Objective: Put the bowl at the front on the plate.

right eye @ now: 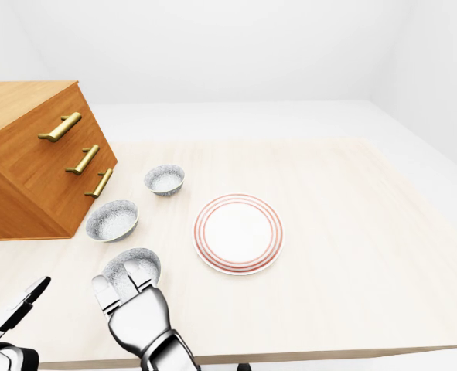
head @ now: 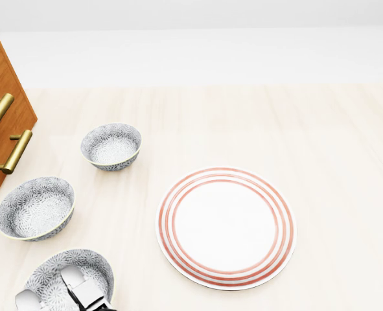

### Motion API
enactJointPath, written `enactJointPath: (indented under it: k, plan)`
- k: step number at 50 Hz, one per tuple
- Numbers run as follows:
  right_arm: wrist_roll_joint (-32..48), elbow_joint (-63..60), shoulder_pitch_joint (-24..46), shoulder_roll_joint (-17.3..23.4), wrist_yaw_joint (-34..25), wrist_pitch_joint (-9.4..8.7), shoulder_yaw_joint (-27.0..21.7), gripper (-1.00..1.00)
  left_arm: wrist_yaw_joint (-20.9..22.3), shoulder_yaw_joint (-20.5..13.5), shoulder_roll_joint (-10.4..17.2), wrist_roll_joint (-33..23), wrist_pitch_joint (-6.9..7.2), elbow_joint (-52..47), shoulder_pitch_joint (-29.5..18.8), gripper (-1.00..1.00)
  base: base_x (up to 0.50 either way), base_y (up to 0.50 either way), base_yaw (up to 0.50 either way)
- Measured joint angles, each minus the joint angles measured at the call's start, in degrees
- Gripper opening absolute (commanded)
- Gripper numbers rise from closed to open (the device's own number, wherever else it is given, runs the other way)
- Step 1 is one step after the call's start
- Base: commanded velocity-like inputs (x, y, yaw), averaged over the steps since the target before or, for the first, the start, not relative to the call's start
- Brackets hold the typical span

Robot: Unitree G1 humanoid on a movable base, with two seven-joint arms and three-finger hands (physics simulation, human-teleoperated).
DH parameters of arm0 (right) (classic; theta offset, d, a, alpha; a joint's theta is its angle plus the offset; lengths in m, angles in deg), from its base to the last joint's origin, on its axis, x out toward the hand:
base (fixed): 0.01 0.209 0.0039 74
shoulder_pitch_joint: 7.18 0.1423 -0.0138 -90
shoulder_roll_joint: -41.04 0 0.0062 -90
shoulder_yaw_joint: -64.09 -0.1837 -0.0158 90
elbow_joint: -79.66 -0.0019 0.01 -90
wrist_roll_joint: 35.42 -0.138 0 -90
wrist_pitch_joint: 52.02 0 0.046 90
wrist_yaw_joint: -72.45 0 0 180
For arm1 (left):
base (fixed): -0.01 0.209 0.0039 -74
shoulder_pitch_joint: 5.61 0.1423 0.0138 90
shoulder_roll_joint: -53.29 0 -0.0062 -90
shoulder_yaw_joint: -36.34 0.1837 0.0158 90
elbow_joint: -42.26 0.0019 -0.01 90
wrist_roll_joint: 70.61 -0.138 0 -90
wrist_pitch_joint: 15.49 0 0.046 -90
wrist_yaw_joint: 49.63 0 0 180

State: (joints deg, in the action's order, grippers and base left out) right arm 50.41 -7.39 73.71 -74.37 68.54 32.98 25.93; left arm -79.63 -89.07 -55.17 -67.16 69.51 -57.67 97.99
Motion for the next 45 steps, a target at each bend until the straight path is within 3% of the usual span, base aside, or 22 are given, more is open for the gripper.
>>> enactJointPath:
  k: [45]
  plan:
    - [1.93, 4.65, -1.41, -0.06, 5.61, 0.00, -1.97, 1.00, 0.00, -0.10, -0.24, 0.39, 0.00, -0.11, 0.11, 1.00, 0.00, 0.00, 0.00]
